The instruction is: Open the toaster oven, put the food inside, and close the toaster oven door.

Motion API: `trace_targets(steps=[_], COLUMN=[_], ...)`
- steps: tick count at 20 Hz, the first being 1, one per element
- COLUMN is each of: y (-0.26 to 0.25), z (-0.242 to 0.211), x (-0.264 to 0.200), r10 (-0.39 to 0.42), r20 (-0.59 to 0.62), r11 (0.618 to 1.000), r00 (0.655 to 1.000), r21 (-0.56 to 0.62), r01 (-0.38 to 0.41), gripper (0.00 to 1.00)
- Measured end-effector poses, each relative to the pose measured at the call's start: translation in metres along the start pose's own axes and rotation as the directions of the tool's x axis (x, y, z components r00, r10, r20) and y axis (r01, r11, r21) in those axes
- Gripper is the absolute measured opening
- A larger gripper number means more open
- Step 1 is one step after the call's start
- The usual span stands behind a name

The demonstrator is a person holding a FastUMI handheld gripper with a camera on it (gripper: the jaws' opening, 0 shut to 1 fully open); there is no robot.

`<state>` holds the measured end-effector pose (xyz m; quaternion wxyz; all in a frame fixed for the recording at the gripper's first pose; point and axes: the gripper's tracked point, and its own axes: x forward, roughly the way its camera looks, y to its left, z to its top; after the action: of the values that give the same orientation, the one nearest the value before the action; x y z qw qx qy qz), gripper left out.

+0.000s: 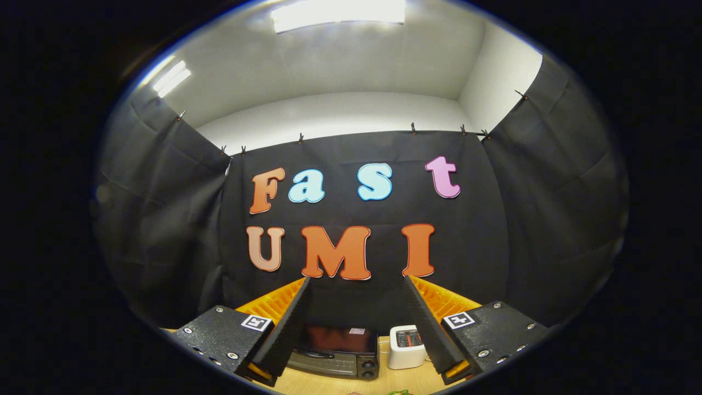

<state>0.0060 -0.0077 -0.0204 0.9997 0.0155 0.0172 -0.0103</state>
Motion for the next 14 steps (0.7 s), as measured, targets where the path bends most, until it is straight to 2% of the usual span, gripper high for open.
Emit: trace_targets(steps=[7,14], y=[0.026,0.059], z=[-0.029,-0.105], x=[0.009,0.038], r10=[0.051,0.097], r20=[-0.015,-0.131], r11=[0.998,0.992], r00=[0.999,0.987], r21=[-0.037,-0.063], r01=[-0.051,-0.106], gripper=[0.98,0.98])
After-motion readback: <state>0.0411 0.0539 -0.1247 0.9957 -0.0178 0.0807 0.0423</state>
